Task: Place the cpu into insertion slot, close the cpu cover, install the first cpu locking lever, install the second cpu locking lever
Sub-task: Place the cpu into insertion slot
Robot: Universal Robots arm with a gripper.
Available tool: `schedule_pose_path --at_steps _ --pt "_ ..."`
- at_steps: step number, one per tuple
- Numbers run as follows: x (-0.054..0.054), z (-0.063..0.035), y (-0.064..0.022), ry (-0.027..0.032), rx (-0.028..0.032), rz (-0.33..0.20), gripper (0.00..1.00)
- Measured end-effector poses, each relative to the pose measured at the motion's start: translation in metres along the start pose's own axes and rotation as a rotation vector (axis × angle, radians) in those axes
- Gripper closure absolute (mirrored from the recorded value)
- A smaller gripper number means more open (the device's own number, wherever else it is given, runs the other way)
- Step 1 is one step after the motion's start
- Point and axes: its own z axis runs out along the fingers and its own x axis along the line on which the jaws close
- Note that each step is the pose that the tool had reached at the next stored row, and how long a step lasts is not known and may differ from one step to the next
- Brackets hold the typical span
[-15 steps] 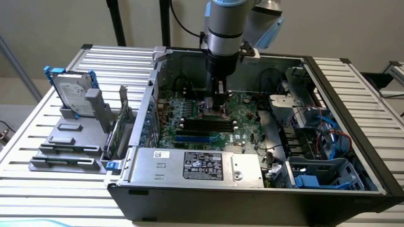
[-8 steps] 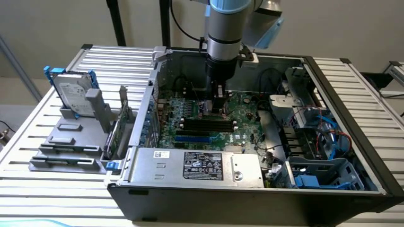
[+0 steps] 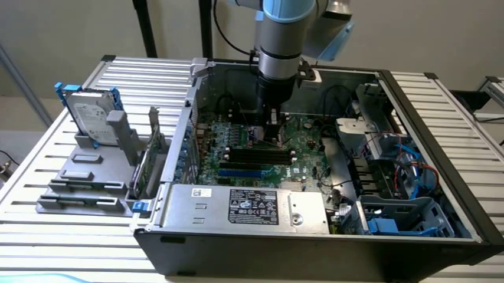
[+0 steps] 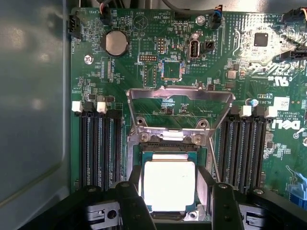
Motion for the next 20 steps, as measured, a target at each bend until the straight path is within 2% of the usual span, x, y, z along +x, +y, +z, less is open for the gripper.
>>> schedule_pose_path --at_steps 13,20 --pt "0.0000 0.0021 0.0008 -0.0032 -0.0002 0.019 0.46" --pt "-0.0001 0.0038 0.0008 -0.0107 -0.0004 0.031 0.46"
